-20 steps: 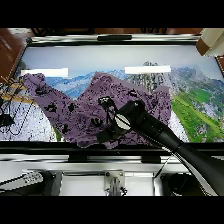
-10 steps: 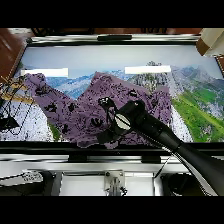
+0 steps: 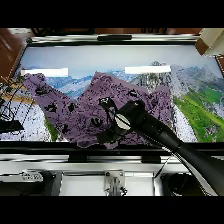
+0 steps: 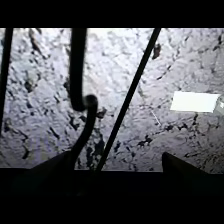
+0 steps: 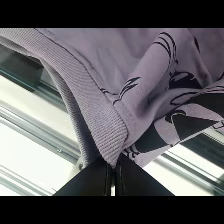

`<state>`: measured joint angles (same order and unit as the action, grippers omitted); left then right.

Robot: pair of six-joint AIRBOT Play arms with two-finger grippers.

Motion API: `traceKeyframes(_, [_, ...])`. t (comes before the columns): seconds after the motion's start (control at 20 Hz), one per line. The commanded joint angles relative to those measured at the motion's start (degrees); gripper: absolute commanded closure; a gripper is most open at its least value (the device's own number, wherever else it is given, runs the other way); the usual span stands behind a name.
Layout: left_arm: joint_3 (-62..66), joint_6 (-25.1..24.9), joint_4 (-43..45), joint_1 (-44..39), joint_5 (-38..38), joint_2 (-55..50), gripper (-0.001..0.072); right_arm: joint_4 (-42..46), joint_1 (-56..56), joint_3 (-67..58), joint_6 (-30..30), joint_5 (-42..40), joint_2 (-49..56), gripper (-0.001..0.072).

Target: Fold the shirts.

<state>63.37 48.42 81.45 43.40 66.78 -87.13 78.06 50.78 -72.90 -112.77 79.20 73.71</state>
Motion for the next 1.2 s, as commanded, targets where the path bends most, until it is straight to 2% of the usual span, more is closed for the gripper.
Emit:
traceKeyframes(0.0, [0.0, -1.3, 0.0, 0.0, 0.2, -1.0, 0.0156, -0.1, 0.0, -0.1, -1.0, 0.7, 0.0, 0.0629])
traceKeyframes(0.05, [0.0, -1.3, 0.0, 0.0, 0.3, -1.2, 0.025, -0.1, 0.0, -0.1, -1.0, 0.7, 0.0, 0.063])
traceKeyframes(0.15, [0.1, -1.3, 0.0, 0.0, 0.8, -1.2, 0.037, 0.0, 0.0, -0.1, -1.0, 0.7, 0.0, 0.0629])
traceKeyframes(0.2, [0.1, -1.2, 0.0, 0.0, 1.5, -1.2, 0.038, 0.0, 0.0, -0.1, -1.0, 0.6, 0.0, 0.063])
traceKeyframes(0.25, [0.2, -1.2, -0.1, 0.0, 2.8, -1.2, 0.0476, 0.0, 0.0, -0.1, -1.0, 0.5, 0.0, 0.0629])
traceKeyframes(0.3, [0.2, -1.2, -0.5, 0.0, 3.5, -1.2, 0.0513, 0.0, 0.0, -0.1, -1.0, 0.5, 0.0, 0.063])
traceKeyframes(0.4, [0.4, -1.2, -1.2, 0.0, 4.8, -1.1, 0.065, 0.0, 0.0, -0.1, -1.0, 0.5, 0.0, 0.063])
traceKeyframes(0.55, [1.9, -1.1, -5.0, 0.0, 6.4, -0.6, 0.0653, 0.1, 0.0, -0.1, -1.0, 0.5, 0.0, 0.0629])
traceKeyframes(0.65, [3.4, 1.9, -9.4, 0.0, 5.5, 0.9, 0.0655, 0.1, 0.0, -0.1, -1.8, 0.7, 0.0, 0.0629])
traceKeyframes(0.75, [5.1, 2.1, -13.4, 0.0, 5.3, 3.0, 0.0656, 0.0, 0.0, -0.1, -2.6, 0.9, 0.0, 0.063])
traceKeyframes(1.05, [7.2, 4.2, -13.4, -0.6, 8.5, 7.6, 0.0657, 1.3, 0.0, -0.1, -2.5, 0.8, 0.0, 0.063])
traceKeyframes(1.15, [7.2, 6.8, -13.4, -0.6, 10.6, 8.1, 0.0658, 1.5, 0.0, -0.1, -2.5, 0.8, 0.0, 0.063])
